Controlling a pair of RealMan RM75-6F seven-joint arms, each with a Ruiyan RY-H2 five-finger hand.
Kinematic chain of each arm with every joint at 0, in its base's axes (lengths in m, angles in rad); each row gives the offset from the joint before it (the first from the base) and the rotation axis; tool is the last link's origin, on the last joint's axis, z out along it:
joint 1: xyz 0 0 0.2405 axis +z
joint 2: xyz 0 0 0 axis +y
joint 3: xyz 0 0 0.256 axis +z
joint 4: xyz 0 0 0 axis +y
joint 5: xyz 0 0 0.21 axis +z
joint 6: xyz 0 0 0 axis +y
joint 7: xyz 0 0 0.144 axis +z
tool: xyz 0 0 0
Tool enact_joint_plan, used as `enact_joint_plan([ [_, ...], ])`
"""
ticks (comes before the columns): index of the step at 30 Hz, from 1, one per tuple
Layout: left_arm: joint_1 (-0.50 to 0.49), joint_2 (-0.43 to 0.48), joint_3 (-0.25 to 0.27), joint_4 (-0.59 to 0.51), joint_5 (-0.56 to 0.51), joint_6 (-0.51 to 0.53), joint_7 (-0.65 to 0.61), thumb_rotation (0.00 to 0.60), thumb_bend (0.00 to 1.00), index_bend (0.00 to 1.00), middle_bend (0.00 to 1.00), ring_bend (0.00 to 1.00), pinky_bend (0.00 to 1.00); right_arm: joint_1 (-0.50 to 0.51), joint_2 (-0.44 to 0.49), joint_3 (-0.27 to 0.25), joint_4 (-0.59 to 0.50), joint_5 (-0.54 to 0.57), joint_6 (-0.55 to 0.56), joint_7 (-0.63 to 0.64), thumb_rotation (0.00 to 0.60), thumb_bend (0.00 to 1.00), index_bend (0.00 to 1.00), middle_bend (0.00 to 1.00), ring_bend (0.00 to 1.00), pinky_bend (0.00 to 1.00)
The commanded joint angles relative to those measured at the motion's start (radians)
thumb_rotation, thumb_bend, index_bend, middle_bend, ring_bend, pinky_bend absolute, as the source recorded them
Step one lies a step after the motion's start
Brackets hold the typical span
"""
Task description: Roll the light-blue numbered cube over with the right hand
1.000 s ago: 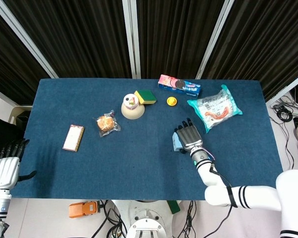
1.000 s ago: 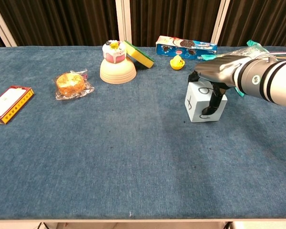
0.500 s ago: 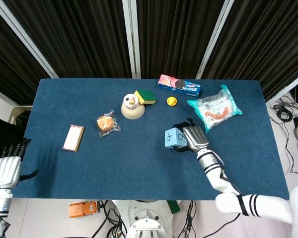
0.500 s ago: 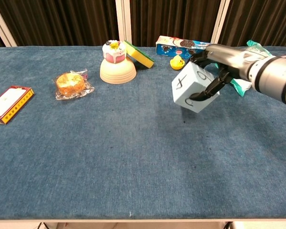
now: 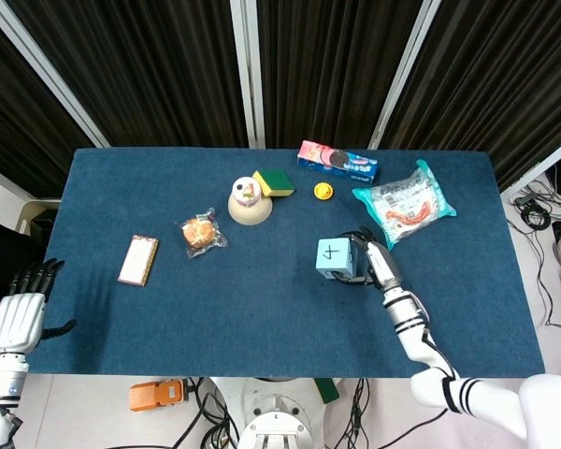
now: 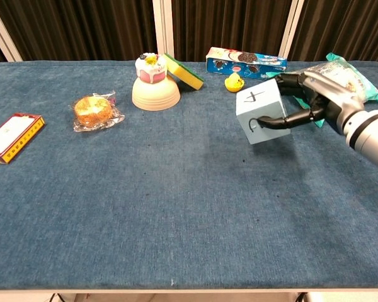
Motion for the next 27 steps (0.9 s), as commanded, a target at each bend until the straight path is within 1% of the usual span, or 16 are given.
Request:
enact_joint_plan([
  [1, 0.000, 0.001, 0.000, -0.001, -0.001, 0.000, 0.000, 0.600, 0.02, 0.08, 0.07, 0.00, 0.00, -0.019, -0.073, -0.008, 0.107, -0.059, 0.011, 0.105, 0.600, 0.41, 0.54, 0.44, 0.21, 0.01],
  [9, -0.002, 0.001, 0.000, 0.000, -0.002, -0.004, -0.003, 0.600, 0.02, 0.08, 0.07, 0.00, 0.00, -0.020, -0.126, -0.008, 0.215, -0.093, 0.005, 0.200, 0.600, 0.41, 0.51, 0.44, 0.19, 0.00],
  [12, -0.002, 0.000, 0.000, 0.002, -0.003, -0.005, -0.005, 0.600, 0.02, 0.08, 0.07, 0.00, 0.00, -0.019, -0.135, -0.010, 0.238, -0.103, 0.001, 0.216, 0.600, 0.41, 0.46, 0.43, 0.16, 0.00],
  [16, -0.001, 0.000, 0.001, 0.006, -0.005, -0.005, -0.009, 0.600, 0.02, 0.08, 0.07, 0.00, 0.00, -0.019, -0.133, -0.016, 0.253, -0.114, -0.009, 0.219, 0.600, 0.41, 0.35, 0.39, 0.11, 0.00],
  [18, 0.000, 0.000, 0.001, 0.007, -0.006, -0.005, -0.011, 0.600, 0.02, 0.08, 0.07, 0.00, 0.00, -0.021, -0.127, -0.021, 0.253, -0.119, -0.015, 0.214, 0.600, 0.41, 0.32, 0.36, 0.09, 0.00],
  [22, -0.001, 0.000, 0.001, 0.009, -0.005, -0.005, -0.013, 0.600, 0.02, 0.08, 0.07, 0.00, 0.00, -0.025, -0.107, -0.033, 0.241, -0.131, -0.023, 0.202, 0.600, 0.38, 0.16, 0.27, 0.01, 0.00],
  [24, -0.001, 0.000, 0.000, 0.010, -0.005, -0.004, -0.015, 0.600, 0.02, 0.08, 0.07, 0.00, 0.00, -0.030, -0.095, -0.038, 0.231, -0.138, -0.018, 0.194, 0.600, 0.36, 0.05, 0.20, 0.00, 0.00],
  [26, -0.002, 0.001, -0.001, 0.010, -0.004, -0.003, -0.016, 0.600, 0.02, 0.08, 0.07, 0.00, 0.00, -0.036, -0.079, -0.044, 0.213, -0.147, -0.010, 0.185, 0.600, 0.33, 0.00, 0.11, 0.00, 0.00],
  [27, -0.002, 0.002, -0.001, 0.010, -0.003, -0.003, -0.016, 0.600, 0.02, 0.08, 0.07, 0.00, 0.00, -0.039, -0.071, -0.047, 0.204, -0.151, -0.006, 0.178, 0.600, 0.33, 0.00, 0.09, 0.00, 0.00],
])
